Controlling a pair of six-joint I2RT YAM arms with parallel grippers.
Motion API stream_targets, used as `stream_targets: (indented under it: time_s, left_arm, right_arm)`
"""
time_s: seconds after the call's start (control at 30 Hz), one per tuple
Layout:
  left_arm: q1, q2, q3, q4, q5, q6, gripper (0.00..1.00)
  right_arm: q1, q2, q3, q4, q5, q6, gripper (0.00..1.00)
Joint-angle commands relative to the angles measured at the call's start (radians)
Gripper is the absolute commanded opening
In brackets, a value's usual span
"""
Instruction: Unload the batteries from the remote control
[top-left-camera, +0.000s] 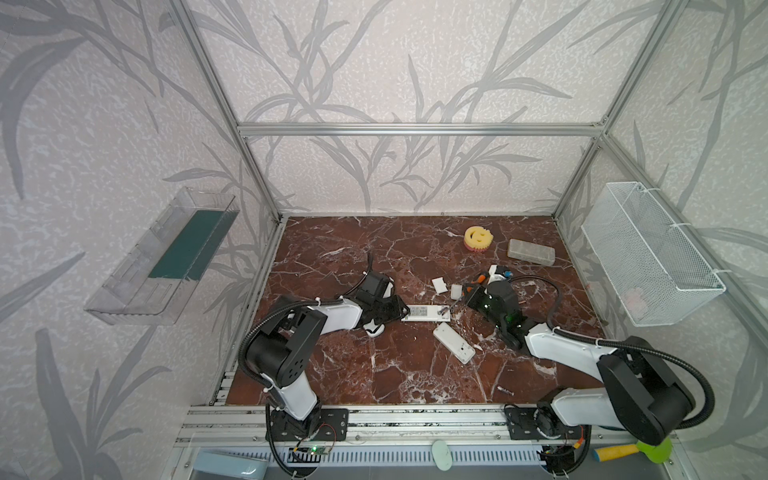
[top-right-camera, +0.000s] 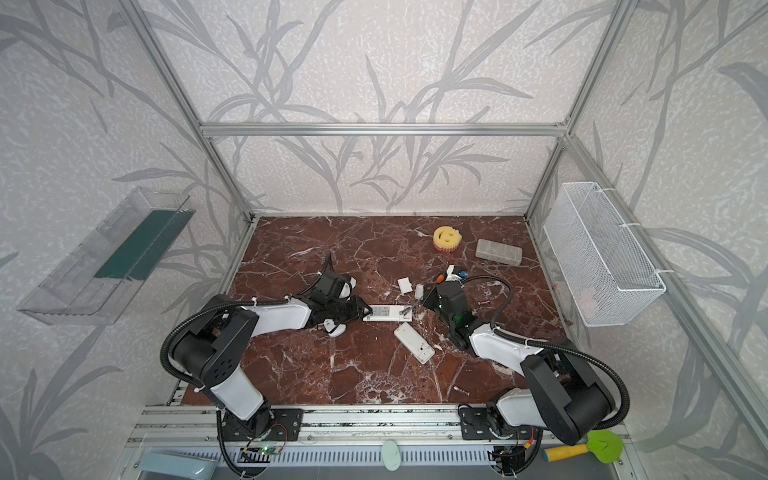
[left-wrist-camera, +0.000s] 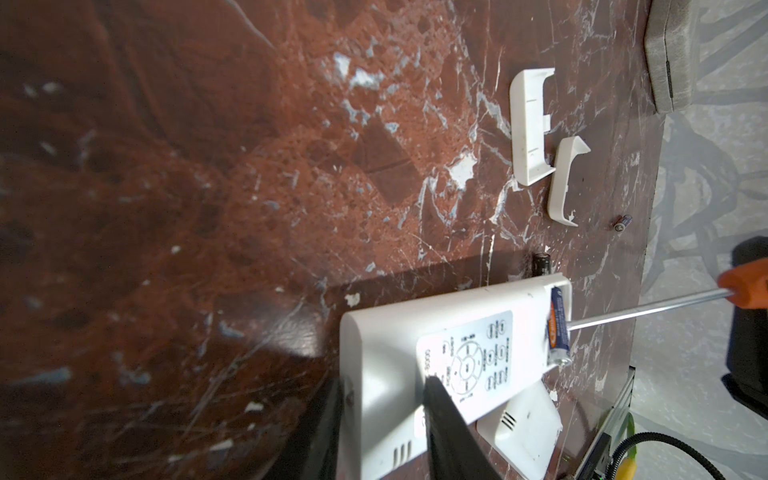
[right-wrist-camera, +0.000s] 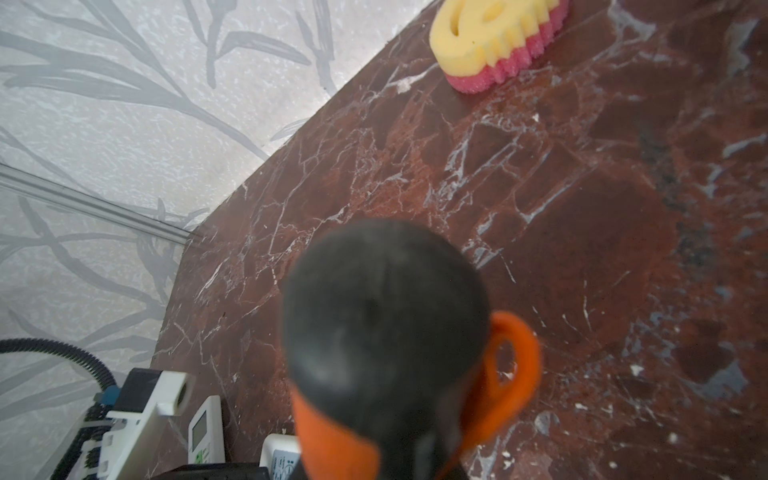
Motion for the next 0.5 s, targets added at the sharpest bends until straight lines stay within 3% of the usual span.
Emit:
stream_targets:
  time_s: [0.0, 0.47]
  left_arm:
    - [-0.018, 0.038, -0.004, -0.078, 0.019, 0.004, 0.36]
    - [-0.029, 0.065, 0.006, -0.077, 0.027, 0.008, 0.35]
  right_arm:
    - [0.013, -0.034, 0.043, -0.012, -0.013, -0.044, 0.00]
    - [0.016, 0.093, 0.035, 0.090, 0.016, -0.046, 0.00]
